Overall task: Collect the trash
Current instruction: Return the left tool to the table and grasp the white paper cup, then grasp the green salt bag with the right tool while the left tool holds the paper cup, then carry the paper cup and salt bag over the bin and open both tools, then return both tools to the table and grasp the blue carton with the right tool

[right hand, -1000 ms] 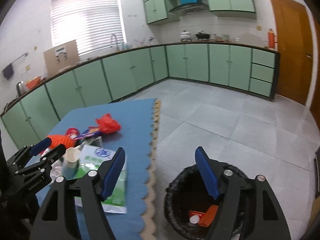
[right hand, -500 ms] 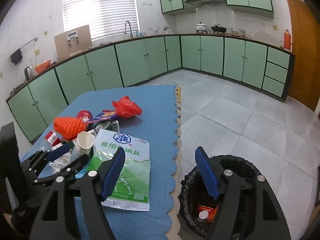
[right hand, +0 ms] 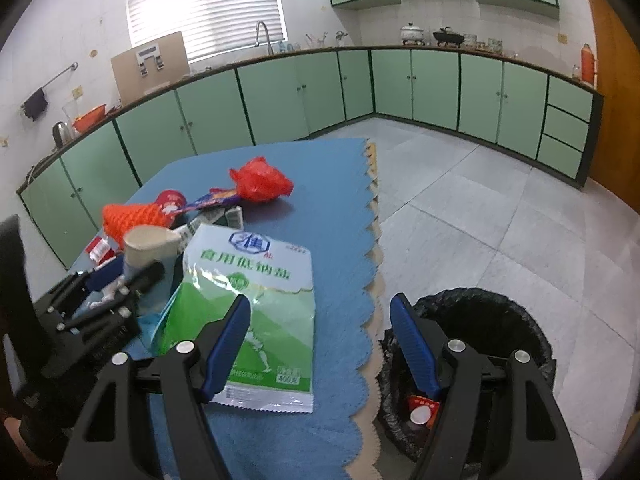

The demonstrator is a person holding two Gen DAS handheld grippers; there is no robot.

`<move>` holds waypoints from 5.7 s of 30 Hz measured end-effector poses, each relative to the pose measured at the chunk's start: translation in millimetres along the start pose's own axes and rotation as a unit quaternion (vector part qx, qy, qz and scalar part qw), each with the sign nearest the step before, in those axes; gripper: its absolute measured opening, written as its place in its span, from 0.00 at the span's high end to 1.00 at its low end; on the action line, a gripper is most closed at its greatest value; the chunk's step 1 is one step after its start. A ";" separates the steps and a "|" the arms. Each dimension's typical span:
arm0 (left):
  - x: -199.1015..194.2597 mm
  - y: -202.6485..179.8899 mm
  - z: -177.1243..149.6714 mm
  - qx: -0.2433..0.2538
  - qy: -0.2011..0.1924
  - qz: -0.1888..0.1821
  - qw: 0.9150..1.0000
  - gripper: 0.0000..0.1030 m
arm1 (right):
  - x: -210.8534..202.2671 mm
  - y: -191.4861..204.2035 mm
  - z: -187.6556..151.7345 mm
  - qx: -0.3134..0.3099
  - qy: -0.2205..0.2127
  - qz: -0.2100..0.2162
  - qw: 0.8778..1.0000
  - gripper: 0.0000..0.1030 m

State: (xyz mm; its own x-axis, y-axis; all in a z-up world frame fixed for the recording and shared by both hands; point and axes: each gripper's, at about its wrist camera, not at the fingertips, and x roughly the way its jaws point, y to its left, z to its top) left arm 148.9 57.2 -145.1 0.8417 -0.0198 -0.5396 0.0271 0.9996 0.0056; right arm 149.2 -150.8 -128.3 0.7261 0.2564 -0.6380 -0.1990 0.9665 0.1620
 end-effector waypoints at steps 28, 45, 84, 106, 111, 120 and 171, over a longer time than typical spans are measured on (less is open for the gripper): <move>-45.8 12.7 4.3 -0.032 -0.026 -0.035 0.999 0.78 | 3.8 26.6 -14.7 -0.015 0.020 0.025 0.999 0.27; -27.2 26.9 3.7 -0.044 -0.010 -0.029 0.999 0.78 | 47.3 21.0 -19.4 -0.020 0.091 0.052 0.994 0.65; -41.4 -58.8 47.8 0.013 -0.071 -0.107 0.992 0.78 | -58.7 -24.8 25.4 -0.017 -0.033 -0.008 0.999 0.98; 31.9 -218.6 29.9 0.068 -0.006 -0.241 0.968 0.78 | -68.0 -177.5 -25.0 0.109 -0.001 -0.128 0.986 0.98; 57.9 -241.7 19.1 0.080 0.022 -0.248 0.965 0.77 | -49.3 -194.1 -33.1 0.125 0.019 -0.132 0.983 0.98; 95.4 -261.6 7.0 0.095 0.070 -0.268 0.956 0.67 | -30.3 -220.2 -45.5 0.146 0.047 -0.151 0.977 0.92; -42.8 91.9 4.3 -0.046 -0.009 0.050 0.998 0.31 | 32.8 106.9 0.6 0.016 -0.057 -0.005 0.998 0.18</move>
State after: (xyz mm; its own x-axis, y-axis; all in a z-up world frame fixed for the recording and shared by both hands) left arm 117.6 149.8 -117.9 0.8468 0.0813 -0.5256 -0.1065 0.9942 -0.0179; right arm 152.2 -39.1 -131.5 0.7991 0.2436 -0.5497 -0.1706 0.9685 0.1812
